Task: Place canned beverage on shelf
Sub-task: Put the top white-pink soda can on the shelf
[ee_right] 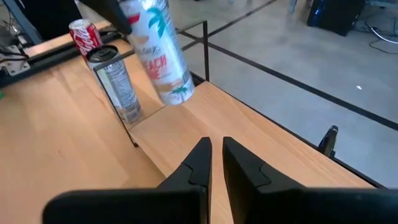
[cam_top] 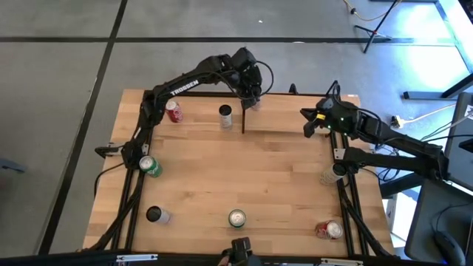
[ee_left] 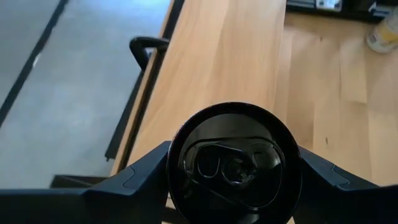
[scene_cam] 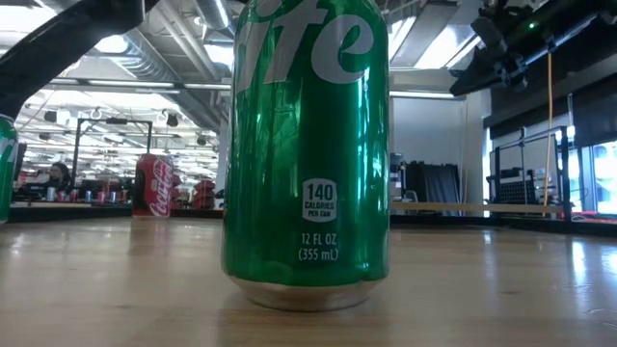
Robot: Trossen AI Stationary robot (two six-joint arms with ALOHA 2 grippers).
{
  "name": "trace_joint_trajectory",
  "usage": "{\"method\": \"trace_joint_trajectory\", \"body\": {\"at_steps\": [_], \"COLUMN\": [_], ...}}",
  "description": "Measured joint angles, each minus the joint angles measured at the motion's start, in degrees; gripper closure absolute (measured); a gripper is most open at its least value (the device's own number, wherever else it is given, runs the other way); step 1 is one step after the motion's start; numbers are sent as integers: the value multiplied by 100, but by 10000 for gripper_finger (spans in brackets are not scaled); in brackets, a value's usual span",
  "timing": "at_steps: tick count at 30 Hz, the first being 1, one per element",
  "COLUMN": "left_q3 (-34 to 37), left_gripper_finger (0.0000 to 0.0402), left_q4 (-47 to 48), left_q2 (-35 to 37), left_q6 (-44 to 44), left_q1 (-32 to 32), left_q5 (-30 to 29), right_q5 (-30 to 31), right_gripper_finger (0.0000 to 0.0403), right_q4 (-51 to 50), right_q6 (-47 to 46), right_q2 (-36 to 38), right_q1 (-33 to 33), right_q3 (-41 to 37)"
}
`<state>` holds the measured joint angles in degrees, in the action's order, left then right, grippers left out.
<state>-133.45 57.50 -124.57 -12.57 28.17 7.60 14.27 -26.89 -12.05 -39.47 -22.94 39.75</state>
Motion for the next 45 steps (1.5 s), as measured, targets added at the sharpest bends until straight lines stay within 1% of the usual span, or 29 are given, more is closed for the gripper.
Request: {"method": "trace_joint_trajectory", "body": {"at_steps": [6, 9, 11, 17, 20, 23, 29, 34, 42, 45], "left_q3": [22, 21, 17, 20, 17, 20, 20, 20, 20, 20], "left_gripper_finger": [167, 167, 167, 166, 166, 166, 165, 165, 165, 159], "left_q4": [85, 101, 86, 123, 170, 211, 201, 173, 164, 164], "left_q2": [-207, -246, -310, -404, -476, -551, -551, -551, -549, -549], "left_q6": [-10, -33, -161, -556, -755, -762, -755, -757, -862, -861], "left_q1": [18, 38, 43, 41, 43, 43, 44, 32, 32, 30], "left_q5": [97, 390, 606, 675, 617, 480, 442, 112, 96, 104], "right_q5": [-23, -73, -88, -190, -191, -191, -193, -193, -193, -191], "right_gripper_finger": [375, 375, 375, 375, 375, 375, 375, 375, 375, 375], "right_q4": [-16, -11, -10, -12, -11, -13, -15, -16, -20, -20], "right_q6": [-5, -10, -13, -13, -13, -18, -116, -116, -116, -116], "right_q2": [-200, -251, -283, -282, -279, -282, -282, -282, -282, -282], "right_q1": [2, 2, 2, 2, 2, 2, 3, 2, 2, 2], "right_q3": [-2, -2, -2, -4, -4, -4, -4, -4, -4, -4]}}
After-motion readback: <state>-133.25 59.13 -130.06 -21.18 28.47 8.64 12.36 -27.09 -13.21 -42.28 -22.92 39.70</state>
